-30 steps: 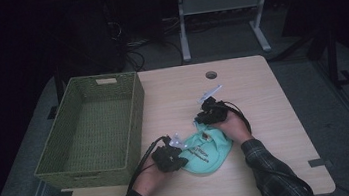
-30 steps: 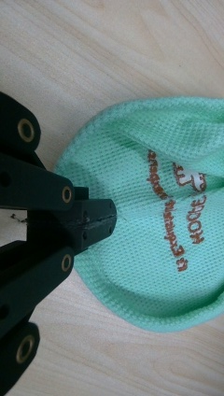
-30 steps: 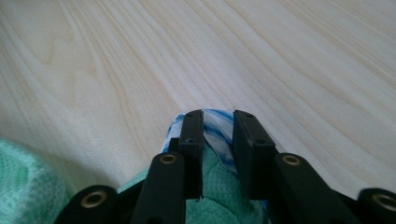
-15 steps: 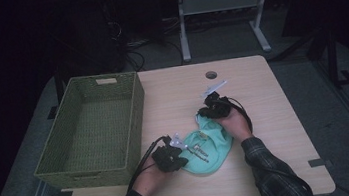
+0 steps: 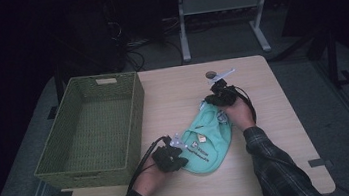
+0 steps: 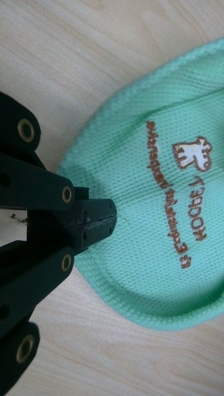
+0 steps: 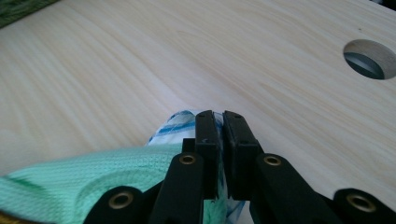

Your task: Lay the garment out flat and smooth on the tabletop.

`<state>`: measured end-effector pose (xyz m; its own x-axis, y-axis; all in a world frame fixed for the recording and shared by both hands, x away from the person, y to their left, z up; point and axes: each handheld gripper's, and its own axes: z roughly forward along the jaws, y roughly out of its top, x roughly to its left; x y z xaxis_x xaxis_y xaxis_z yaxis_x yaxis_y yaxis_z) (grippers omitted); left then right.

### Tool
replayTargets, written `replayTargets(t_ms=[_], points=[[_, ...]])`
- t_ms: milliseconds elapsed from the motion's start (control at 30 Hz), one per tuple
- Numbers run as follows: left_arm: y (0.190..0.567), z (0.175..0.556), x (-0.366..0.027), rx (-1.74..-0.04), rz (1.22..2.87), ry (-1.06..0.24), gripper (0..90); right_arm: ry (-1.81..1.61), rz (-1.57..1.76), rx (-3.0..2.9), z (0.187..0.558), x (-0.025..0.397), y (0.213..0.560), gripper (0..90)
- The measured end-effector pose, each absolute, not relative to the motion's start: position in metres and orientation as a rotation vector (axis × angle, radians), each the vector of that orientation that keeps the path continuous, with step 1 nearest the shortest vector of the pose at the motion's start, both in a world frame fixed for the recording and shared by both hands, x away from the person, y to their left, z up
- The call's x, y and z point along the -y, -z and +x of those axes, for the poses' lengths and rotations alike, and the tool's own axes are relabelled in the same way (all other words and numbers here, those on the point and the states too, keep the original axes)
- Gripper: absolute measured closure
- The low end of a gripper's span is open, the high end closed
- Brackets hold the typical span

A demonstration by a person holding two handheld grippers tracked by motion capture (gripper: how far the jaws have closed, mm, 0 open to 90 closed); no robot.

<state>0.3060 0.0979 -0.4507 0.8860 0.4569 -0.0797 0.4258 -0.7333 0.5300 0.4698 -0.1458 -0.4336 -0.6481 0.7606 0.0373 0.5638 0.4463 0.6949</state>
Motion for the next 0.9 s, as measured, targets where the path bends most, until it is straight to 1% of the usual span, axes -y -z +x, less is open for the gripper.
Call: replayTargets(t_ms=[300,433,533,600,767,900], points=[[0.451,0.306,-0.098,-0.634,2.497,-0.076,89.7,-0.987,1.218,-2.424,0.482,0.152,0.448,85.3],[0.451,0.306,-0.098,-0.635,2.495,-0.076,89.6,-1.095,1.211,-2.411,0.475,0.158,0.444,76.2],[0.451,0.306,-0.098,-0.636,2.497,-0.078,89.6,-1.125,1.210,-2.404,0.470,0.164,0.437,75.6],[0.450,0.306,-0.098,-0.637,2.501,-0.076,89.7,-1.131,1.209,-2.407,0.466,0.169,0.432,77.5],[0.451,0.306,-0.098,-0.634,2.497,-0.082,89.6,-1.119,1.173,-2.418,0.452,0.178,0.424,89.4],[0.452,0.306,-0.098,-0.635,2.492,-0.084,89.6,-1.117,1.161,-2.426,0.439,0.184,0.422,89.7]])
